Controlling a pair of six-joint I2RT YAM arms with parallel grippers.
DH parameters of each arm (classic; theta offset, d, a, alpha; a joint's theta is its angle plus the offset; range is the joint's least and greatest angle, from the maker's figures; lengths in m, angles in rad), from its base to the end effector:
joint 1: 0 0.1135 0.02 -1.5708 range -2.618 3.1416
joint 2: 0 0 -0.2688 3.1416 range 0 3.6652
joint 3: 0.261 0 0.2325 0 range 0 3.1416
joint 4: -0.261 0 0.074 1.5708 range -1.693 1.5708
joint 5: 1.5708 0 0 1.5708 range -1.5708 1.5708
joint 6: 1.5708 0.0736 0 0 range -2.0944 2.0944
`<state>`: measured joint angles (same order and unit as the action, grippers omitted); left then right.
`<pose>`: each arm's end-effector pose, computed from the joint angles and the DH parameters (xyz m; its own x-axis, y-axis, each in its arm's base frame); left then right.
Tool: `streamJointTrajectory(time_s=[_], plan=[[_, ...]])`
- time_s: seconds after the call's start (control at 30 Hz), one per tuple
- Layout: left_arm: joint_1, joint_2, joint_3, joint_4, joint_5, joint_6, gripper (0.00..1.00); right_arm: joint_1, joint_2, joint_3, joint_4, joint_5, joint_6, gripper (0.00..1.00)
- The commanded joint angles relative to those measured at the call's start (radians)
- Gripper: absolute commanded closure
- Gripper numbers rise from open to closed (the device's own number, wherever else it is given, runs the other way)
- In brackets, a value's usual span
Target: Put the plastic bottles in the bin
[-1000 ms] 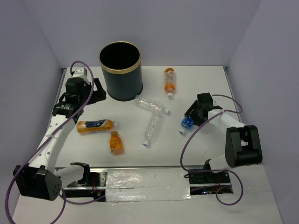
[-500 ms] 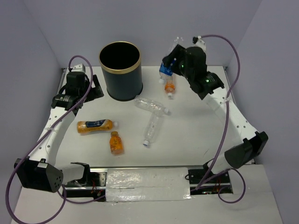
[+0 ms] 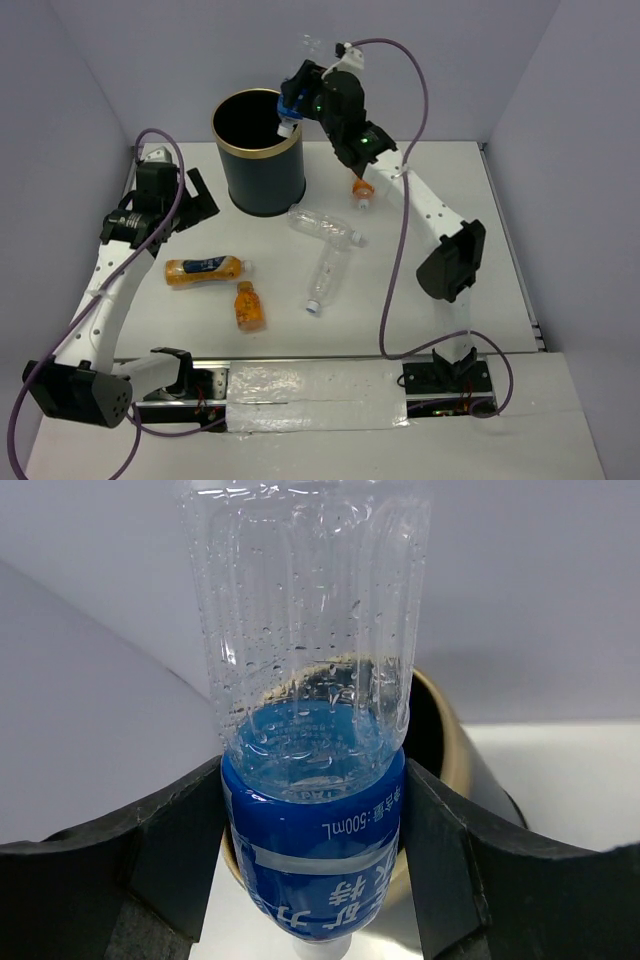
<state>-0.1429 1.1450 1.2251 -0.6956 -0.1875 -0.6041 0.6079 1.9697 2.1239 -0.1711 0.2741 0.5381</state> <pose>0.2470 -0.0217 0.3516 -0.4642 -0.4970 -0.7331 -0.3334 0.8649 -0.3752 0.4070 0.2589 0.4525 -0.1798 0.4759 -0.8609 -0.2742 0.8162 0.5085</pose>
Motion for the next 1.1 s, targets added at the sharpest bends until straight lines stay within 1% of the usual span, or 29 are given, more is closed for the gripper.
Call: streamJointTrajectory(time_s=[0.0,0.1,0.23,0.3,0.33,0.43,0.47,0.5,0.53,0.57,0.6,0.63,0.7,0.77,0.8,0.87,0.93,0.97,1.0,1.03,1.07], plan=[[0.000,-0.039,0.001,-0.060,-0.094,-0.052,0.01,0.041,0.078,0.175,0.142,0.042,-0.075,0.42],[0.002,-0.051,-0.018,-0.116,-0.102,-0.104,0.00,0.047,0.161,0.248,0.168,0.048,-0.098,0.42],[0.002,-0.082,-0.082,-0.114,-0.076,-0.172,0.01,0.055,0.239,0.278,0.249,0.068,-0.105,0.41],[0.003,-0.087,-0.104,-0.113,-0.078,-0.201,0.01,0.061,0.290,0.301,0.255,0.074,-0.112,0.41],[0.005,-0.087,-0.116,-0.119,-0.070,-0.209,0.01,0.062,0.310,0.342,0.248,0.062,-0.115,0.40],[0.020,-0.068,-0.125,-0.125,-0.035,-0.232,0.01,0.078,0.353,0.375,0.222,0.028,-0.147,0.33],[0.029,-0.059,-0.127,-0.139,-0.029,-0.240,0.01,0.079,0.354,0.373,0.220,0.027,-0.159,0.28],[0.046,-0.039,-0.127,-0.148,-0.017,-0.243,0.01,0.082,0.353,0.378,0.203,0.001,-0.170,0.16],[0.093,-0.030,-0.130,-0.159,0.018,-0.244,0.01,0.082,0.348,0.386,0.194,-0.010,-0.173,0.12],[0.121,-0.025,-0.133,-0.171,0.043,-0.243,0.01,0.084,0.342,0.384,0.187,-0.015,-0.178,0.10],[0.147,-0.030,-0.136,-0.173,0.068,-0.240,0.01,0.082,0.321,0.378,0.183,-0.019,-0.184,0.05],[0.217,-0.039,-0.144,-0.171,0.091,-0.237,0.01,0.084,0.307,0.366,0.185,-0.024,-0.194,0.03],[0.274,-0.062,-0.142,-0.180,0.126,-0.238,0.01,0.084,0.269,0.366,0.179,-0.032,-0.216,0.00],[0.292,-0.076,-0.131,-0.196,0.138,-0.262,0.01,0.082,0.239,0.370,0.179,-0.041,-0.227,0.00],[0.301,-0.079,-0.130,-0.214,0.144,-0.278,0.01,0.082,0.219,0.366,0.150,-0.044,-0.231,0.00],[0.304,-0.096,-0.133,-0.234,0.163,-0.334,0.01,0.084,0.141,0.338,0.139,-0.064,-0.237,0.00],[0.304,-0.129,-0.160,-0.223,0.181,-0.376,0.01,0.087,0.026,0.247,0.122,-0.062,-0.248,0.00],[0.302,-0.140,-0.176,-0.210,0.225,-0.416,0.01,0.087,-0.017,0.204,0.117,-0.053,-0.250,0.00],[0.304,-0.148,-0.209,-0.182,0.252,-0.439,0.01,0.087,-0.064,0.095,0.122,-0.047,-0.254,0.00],[0.304,-0.152,-0.226,-0.173,0.273,-0.480,0.01,0.085,-0.160,0.034,0.125,-0.030,-0.260,0.00],[0.302,-0.151,-0.240,-0.162,0.289,-0.496,0.01,0.087,-0.208,-0.025,0.140,-0.026,-0.263,0.00]])
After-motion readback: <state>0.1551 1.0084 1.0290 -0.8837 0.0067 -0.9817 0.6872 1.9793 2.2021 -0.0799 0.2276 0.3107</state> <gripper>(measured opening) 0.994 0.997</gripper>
